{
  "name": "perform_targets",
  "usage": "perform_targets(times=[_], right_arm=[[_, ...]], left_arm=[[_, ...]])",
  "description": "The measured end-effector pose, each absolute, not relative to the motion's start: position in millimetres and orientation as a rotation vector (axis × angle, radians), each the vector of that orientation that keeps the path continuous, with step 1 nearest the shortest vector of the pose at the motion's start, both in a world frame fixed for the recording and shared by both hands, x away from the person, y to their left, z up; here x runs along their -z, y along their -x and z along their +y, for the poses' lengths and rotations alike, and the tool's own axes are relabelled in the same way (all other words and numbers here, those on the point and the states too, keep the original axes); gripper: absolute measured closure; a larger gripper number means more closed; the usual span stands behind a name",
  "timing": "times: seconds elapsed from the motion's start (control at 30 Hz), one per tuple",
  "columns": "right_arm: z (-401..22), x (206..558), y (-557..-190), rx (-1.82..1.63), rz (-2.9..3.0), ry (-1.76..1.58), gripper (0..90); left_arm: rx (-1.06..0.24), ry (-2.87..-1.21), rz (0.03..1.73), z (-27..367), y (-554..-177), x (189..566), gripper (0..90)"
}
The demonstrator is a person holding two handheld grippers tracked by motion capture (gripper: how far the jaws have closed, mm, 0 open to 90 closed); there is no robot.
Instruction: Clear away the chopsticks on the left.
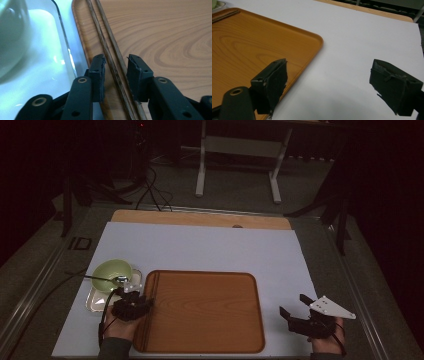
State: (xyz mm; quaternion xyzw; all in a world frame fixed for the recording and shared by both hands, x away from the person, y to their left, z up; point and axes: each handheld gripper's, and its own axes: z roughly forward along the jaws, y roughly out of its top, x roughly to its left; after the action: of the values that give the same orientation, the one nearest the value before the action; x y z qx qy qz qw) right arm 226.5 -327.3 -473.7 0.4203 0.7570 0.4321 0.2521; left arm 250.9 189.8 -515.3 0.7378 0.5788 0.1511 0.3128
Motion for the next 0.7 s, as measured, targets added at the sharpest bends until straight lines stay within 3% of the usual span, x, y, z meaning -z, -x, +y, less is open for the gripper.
perform_targets(times=[0.7], right_arm=[[-325.0,470.3,-224.5,-1.203,2.052,-1.078,14.2]], left_arm=[[-0.495,-1.855,1.527,204.2,-246.5,496.8,52.1]])
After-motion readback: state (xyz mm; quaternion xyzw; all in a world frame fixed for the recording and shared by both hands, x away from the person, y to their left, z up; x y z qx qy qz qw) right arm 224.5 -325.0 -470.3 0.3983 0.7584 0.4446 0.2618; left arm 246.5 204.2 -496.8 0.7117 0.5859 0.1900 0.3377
